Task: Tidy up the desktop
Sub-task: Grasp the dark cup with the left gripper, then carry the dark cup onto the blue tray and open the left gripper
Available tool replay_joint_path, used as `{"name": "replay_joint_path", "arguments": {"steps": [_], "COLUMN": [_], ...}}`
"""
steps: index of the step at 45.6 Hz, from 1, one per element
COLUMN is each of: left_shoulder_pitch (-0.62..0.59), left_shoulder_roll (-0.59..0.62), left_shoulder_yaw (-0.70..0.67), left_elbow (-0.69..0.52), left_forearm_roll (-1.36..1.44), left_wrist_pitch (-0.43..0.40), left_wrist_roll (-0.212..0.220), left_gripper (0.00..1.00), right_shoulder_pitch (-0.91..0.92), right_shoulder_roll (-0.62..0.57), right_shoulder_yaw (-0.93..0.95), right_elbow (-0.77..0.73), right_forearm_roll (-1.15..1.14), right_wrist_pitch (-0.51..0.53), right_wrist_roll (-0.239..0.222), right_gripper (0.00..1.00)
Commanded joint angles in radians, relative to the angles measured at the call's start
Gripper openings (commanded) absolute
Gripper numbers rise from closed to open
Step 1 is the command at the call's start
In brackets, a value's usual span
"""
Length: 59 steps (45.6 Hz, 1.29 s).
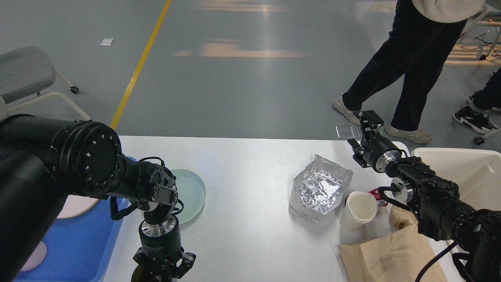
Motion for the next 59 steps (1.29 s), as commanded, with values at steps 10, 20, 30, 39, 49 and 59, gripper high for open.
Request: {"name": "replay_joint_path", "arguments": {"steps": [10,20,30,39,49,59], "left_shoulder_pitch": [-0.009,-0.082,-0.170,-0.202,-0.193,-0.133], "left_shoulder_roll": [0.001,0.017,0.075,0.224,0.348,0.402], "left_shoulder_yaw": [0.003,0.000,0.021,0.098,0.188,0.202], "left_elbow": [-0.003,-0.015,-0.034,-0.034,-0.001,0.078], "left_forearm_roll": [0.000,-0.003,-0.005,-0.003,0.011,0.012], "left_wrist_pitch": [-0.060,-0.144,-0.144,-0.144,-0.144,-0.144], "left_wrist_roll": [-0.003,-0.014,-0.041,-0.040,-0.037,-0.031], "left_gripper": [0.00,0.00,0.00,0.00,0.00,0.00], "right_shoulder_pitch": [0.000,0.000,0.000,0.000,0.000,0.000], "right_shoulder_roll": [0.000,0.000,0.000,0.000,0.000,0.000], "right_shoulder_yaw": [0.000,0.000,0.000,0.000,0.000,0.000], "right_elbow": [0.000,0.000,0.000,0.000,0.000,0.000], "right_forearm_roll": [0.000,0.000,0.000,0.000,0.000,0.000], "right_wrist_pitch": [0.000,0.000,0.000,0.000,0.000,0.000], "right_wrist_roll": [0.000,0.000,0.000,0.001,0.000,0.000], "right_gripper": [1.00,1.00,1.00,1.00,1.00,1.00]}}
